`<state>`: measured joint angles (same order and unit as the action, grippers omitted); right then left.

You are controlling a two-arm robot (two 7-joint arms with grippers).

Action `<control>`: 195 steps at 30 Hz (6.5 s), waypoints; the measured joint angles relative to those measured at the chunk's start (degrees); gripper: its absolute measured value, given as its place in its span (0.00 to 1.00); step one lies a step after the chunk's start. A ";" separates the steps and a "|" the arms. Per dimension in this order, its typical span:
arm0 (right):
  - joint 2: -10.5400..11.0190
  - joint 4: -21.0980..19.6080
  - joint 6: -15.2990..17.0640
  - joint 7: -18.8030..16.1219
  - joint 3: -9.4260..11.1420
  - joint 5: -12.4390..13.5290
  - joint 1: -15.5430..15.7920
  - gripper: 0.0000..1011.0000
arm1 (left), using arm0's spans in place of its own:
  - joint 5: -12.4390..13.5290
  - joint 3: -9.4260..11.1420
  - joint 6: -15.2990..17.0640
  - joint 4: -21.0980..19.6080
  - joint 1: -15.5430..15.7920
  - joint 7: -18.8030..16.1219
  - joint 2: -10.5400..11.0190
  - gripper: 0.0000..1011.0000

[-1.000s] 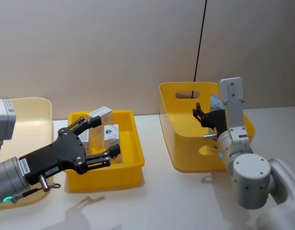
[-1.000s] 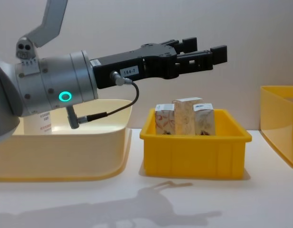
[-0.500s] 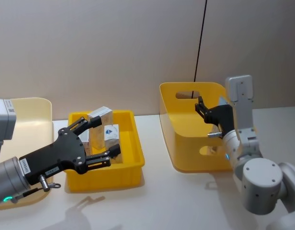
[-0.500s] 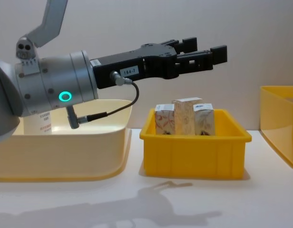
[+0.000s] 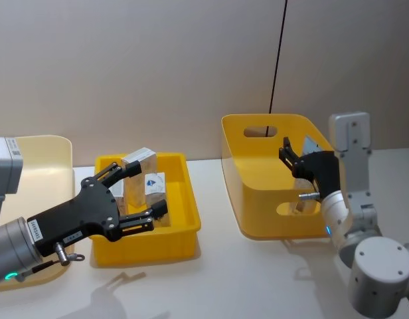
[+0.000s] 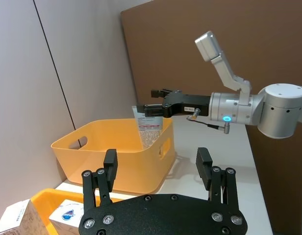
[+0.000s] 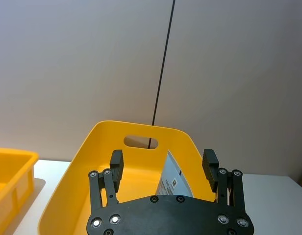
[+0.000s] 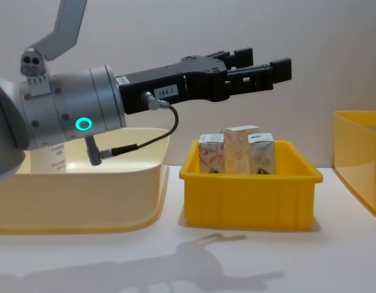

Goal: Bimanual collaborative sorting of washing and personal care products

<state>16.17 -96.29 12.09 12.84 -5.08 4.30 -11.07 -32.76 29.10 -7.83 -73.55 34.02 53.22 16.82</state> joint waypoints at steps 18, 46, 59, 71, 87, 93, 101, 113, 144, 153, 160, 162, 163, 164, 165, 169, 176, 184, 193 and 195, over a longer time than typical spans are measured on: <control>0.70 -2.95 -2.35 -2.73 -0.16 1.56 3.55 0.99 | 0.69 -0.08 0.19 -0.60 -0.65 -1.80 0.18 0.99; 3.17 -4.98 -10.13 -16.63 -7.86 12.16 11.89 0.99 | 9.02 -1.30 3.68 -8.34 -8.65 -22.26 2.17 0.99; 3.15 -4.98 -10.14 -16.69 -7.86 12.17 11.94 0.99 | 12.96 -1.90 5.31 -11.95 -12.43 -32.02 3.10 0.99; 4.14 -5.28 -8.55 -17.90 -6.92 12.43 11.66 0.99 | 16.64 -2.44 6.79 -15.35 -15.98 -41.11 4.00 0.99; 5.50 -0.10 -5.90 -22.95 -7.39 12.60 4.93 0.99 | 20.89 -3.05 8.51 -19.30 -20.08 -51.64 5.00 0.99; 5.89 2.11 -5.65 -26.10 -8.44 12.51 2.23 0.99 | 21.28 -3.11 8.66 -19.64 -20.44 -52.55 5.10 0.99; 6.14 3.88 -5.24 -28.93 -9.74 12.15 -0.08 0.99 | 21.29 -3.11 8.67 -19.66 -20.44 -52.60 5.09 0.99; 4.64 6.72 -3.29 -28.92 -11.40 10.07 -2.83 0.99 | 21.28 -3.07 8.67 -19.66 -20.44 -52.60 5.07 0.99; 0.85 18.34 -4.21 -33.09 -14.81 8.17 -11.64 0.99 | 21.27 -3.07 8.62 -19.63 -20.43 -52.60 5.07 0.99; 0.15 21.71 -4.88 -34.14 -15.58 8.35 -13.90 0.99 | 21.27 -3.07 8.62 -19.63 -20.44 -52.60 5.07 0.99; -0.59 24.58 -5.56 -34.76 -16.17 8.46 -15.72 0.99 | 21.27 -3.07 8.63 -19.63 -20.43 -52.60 5.07 0.99; -0.82 25.39 -5.76 -35.01 -16.36 8.47 -16.31 0.99 | 21.27 -3.07 8.63 -19.63 -20.43 -52.60 5.07 0.99; -0.89 25.67 -5.82 -35.07 -16.41 8.47 -16.48 0.99 | 21.27 -3.07 8.63 -19.63 -20.44 -52.60 5.07 0.99; -1.06 26.33 -5.95 -35.18 -16.57 8.47 -16.87 0.99 | 21.27 -3.07 8.62 -19.63 -20.43 -52.60 5.07 0.99; -1.15 26.58 -5.99 -35.22 -16.62 8.47 -17.02 0.99 | 21.27 -3.07 8.62 -19.63 -20.44 -52.60 5.07 0.99; -1.54 27.73 -6.17 -35.50 -16.93 8.45 -17.82 0.99 | 21.27 -3.07 8.63 -19.63 -20.43 -52.60 5.07 0.99; -2.16 29.12 -6.40 -35.51 -17.24 8.27 -18.66 0.99 | 21.27 -3.07 8.63 -19.63 -20.43 -52.60 5.07 0.99; -2.95 29.25 -6.25 -33.70 -17.17 7.47 -18.55 0.99 | 21.27 -3.08 8.63 -19.63 -20.43 -52.60 5.07 0.99; -3.46 28.77 -5.99 -32.03 -16.96 6.70 -17.98 0.89 | 21.27 -3.07 8.63 -19.63 -20.44 -52.60 5.07 0.99; -3.53 28.68 -5.94 -31.81 -16.92 6.57 -17.89 0.86 | 21.27 -3.07 8.63 -19.63 -20.44 -52.60 5.07 0.99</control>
<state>12.65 -67.60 6.15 -18.97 -22.00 10.86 -28.96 -11.48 26.02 0.80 -93.18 13.59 0.63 21.90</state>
